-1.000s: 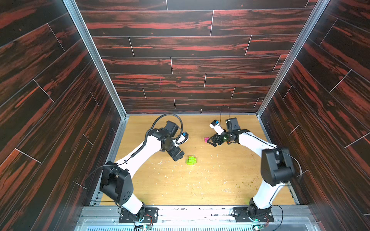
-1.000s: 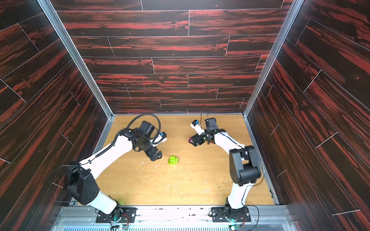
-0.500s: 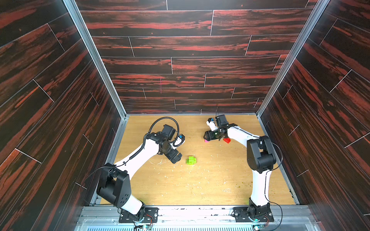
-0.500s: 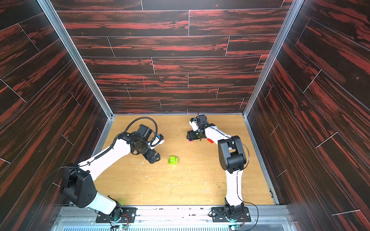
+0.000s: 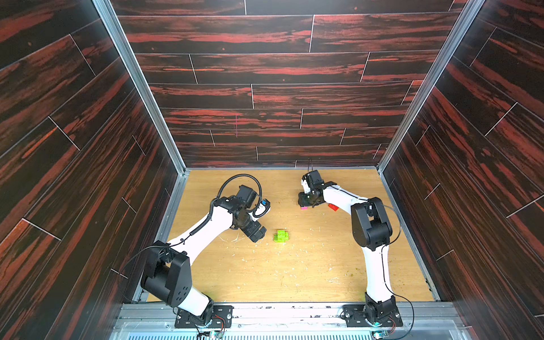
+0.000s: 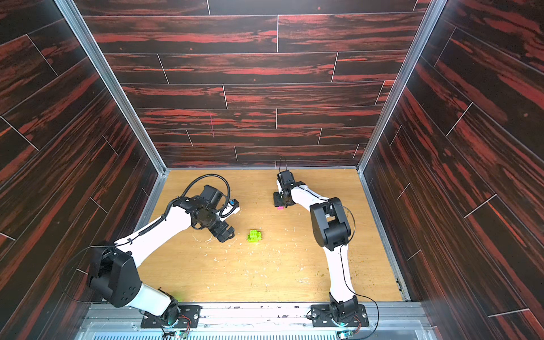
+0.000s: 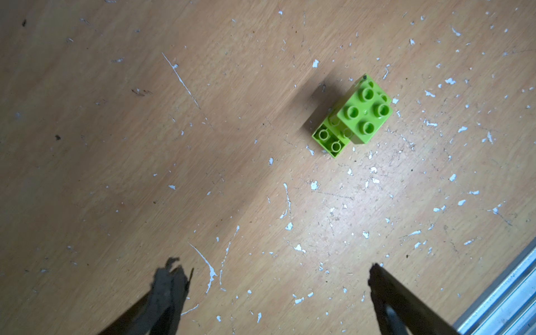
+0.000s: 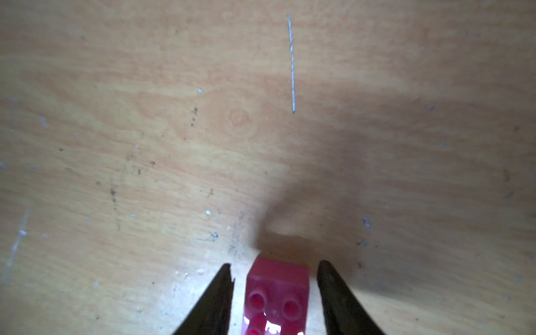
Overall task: Assemble the letter s with lego
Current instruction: Pick up the lego brick from the center of the board, then place the lego brick at the center of the board.
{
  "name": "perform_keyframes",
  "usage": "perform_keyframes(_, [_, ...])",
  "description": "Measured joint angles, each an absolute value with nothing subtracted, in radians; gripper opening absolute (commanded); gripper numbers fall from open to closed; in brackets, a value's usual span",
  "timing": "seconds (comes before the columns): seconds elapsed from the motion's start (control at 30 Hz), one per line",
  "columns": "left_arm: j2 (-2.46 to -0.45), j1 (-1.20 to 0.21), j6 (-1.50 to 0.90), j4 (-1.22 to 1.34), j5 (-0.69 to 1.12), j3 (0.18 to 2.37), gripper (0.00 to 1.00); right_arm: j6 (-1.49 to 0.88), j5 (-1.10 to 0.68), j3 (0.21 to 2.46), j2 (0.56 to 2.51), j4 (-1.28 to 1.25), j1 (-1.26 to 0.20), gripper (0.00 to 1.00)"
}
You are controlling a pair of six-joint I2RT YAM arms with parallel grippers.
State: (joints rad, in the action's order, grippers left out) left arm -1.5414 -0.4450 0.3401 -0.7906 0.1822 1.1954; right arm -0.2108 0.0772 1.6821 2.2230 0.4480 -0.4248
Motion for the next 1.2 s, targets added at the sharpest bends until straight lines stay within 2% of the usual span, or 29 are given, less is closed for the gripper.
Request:
perform_keyframes(0.47, [-1.541, -0.444, 0.35, -0.802, 0.181, 1.18, 1.0, -0.223, 0.16, 1.708, 2.239, 0.51, -0.448, 0.19])
perform_keyframes(0.63, [-1.514, -0.437, 0.348, -0.818, 0.171, 1.161, 0.99, -0.095, 0.126, 1.708, 2.237, 0.527, -0.448, 0.19])
perform_keyframes(1.0, [-1.354, -0.41, 0.29, -0.811, 0.175, 1.057, 0.99, 0.584, -0.115, 1.522, 2.074, 0.699, -0.46, 0.19])
perform_keyframes(1.2, [-1.353, -0.405, 0.278, -0.803, 0.175, 1.015, 0.99, 0.772, -0.181, 1.5, 2.069, 0.707, -0.489, 0.21])
